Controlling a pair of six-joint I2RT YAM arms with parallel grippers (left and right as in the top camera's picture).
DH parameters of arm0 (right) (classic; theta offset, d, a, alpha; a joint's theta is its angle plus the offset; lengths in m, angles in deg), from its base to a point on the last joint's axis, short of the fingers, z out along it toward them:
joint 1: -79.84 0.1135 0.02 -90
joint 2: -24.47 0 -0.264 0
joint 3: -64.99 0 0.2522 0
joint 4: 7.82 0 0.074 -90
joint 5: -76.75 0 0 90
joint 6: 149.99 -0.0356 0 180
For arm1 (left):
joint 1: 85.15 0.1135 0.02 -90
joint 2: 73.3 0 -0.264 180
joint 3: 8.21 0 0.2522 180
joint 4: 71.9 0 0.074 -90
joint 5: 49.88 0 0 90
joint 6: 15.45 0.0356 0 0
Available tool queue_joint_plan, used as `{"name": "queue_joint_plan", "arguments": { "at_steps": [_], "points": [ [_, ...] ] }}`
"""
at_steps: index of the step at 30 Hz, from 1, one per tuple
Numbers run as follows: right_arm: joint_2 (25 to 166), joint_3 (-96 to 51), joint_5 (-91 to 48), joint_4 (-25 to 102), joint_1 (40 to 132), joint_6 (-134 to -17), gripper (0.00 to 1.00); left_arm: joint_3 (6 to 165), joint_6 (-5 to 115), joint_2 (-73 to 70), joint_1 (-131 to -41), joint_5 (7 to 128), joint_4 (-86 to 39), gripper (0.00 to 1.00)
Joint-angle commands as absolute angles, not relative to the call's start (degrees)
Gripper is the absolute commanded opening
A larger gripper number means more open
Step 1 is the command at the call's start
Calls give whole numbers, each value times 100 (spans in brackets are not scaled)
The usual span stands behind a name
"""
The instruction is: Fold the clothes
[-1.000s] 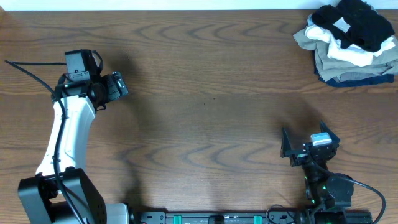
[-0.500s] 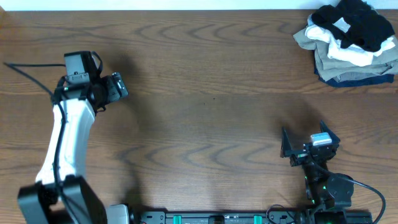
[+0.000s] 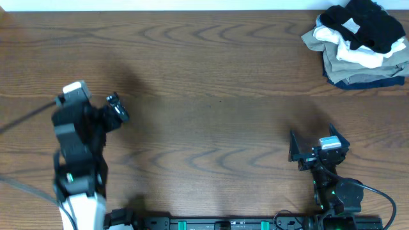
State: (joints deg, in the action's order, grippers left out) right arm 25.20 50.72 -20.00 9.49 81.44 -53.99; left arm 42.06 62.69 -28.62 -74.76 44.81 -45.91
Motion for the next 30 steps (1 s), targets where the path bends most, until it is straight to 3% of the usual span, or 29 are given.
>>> {"name": "queue_joint_plan", "arguments": {
  "at_steps": [1, 12, 21, 30],
  "points": [
    [2485, 5091, -1965, 958, 8107, -5504, 99, 3207, 6155, -3830, -7460, 4719, -5303, 98],
    [2485, 5091, -1965, 958, 8107, -5504, 99, 1216, 6188, -6232, -7462, 4614, -5987, 98],
    [2485, 5091, -1965, 958, 8107, -5504, 99, 569, 6066, -7082, -7487, 4614, -6608, 98],
    [2485, 5091, -1967, 958, 8107, -5504, 99, 578, 6072, -7325, -7889, 4389, -6075, 98]
  ]
}}
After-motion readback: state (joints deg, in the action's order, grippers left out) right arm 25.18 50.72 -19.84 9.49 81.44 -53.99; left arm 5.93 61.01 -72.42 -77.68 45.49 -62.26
